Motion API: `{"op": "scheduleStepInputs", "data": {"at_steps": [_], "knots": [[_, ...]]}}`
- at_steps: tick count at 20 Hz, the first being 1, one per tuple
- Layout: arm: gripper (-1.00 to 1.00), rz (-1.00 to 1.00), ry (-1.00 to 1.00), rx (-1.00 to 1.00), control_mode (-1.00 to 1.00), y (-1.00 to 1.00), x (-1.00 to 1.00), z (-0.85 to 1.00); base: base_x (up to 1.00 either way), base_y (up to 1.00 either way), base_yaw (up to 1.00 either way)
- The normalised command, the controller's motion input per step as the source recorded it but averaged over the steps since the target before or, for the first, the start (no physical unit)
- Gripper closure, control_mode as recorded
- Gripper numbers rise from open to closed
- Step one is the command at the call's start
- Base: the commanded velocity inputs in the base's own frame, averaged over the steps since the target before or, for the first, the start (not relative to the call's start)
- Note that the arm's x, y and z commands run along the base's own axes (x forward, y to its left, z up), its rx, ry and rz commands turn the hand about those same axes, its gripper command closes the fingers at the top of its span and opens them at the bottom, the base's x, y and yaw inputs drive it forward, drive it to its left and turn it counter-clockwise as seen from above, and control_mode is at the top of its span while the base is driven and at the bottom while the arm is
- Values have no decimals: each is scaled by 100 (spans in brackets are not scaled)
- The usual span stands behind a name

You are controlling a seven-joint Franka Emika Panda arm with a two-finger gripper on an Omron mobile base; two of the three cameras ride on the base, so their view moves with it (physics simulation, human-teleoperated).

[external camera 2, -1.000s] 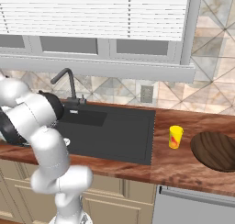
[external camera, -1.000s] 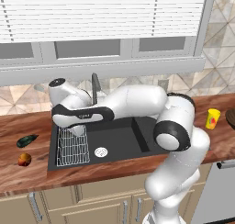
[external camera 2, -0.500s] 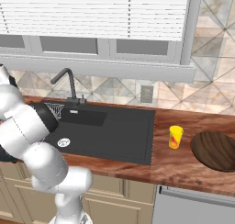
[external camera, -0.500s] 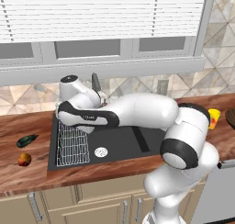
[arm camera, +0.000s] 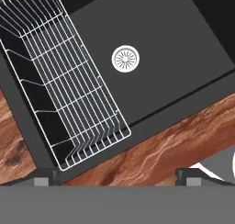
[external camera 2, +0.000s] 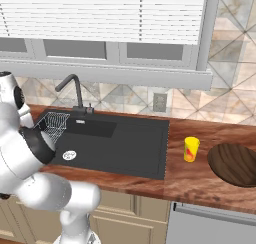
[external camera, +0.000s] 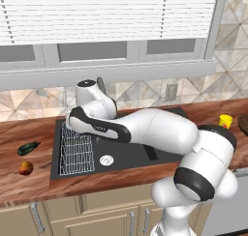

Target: Remove the eggplant and peach from the sink. Then move the bowl and cup from the counter to the sink for washing.

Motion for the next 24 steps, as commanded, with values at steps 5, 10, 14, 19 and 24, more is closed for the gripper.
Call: {"op": "scheduleStepInputs", "data": {"at_steps": [5, 10, 14, 19, 24], "knots": [[-100, 17, 0, 0, -100, -31, -12, 8, 0, 0, 0], [-100, 15, 0, 0, -100, -32, -14, 11, 0, 0, 0], [-100, 12, 0, 0, -100, -33, -14, 11, 0, 0, 0], [-100, 11, 0, 0, -100, -33, -13, 7, 0, 0, 0], [-100, 14, 0, 0, -100, -34, -12, 4, 0, 0, 0]]}}
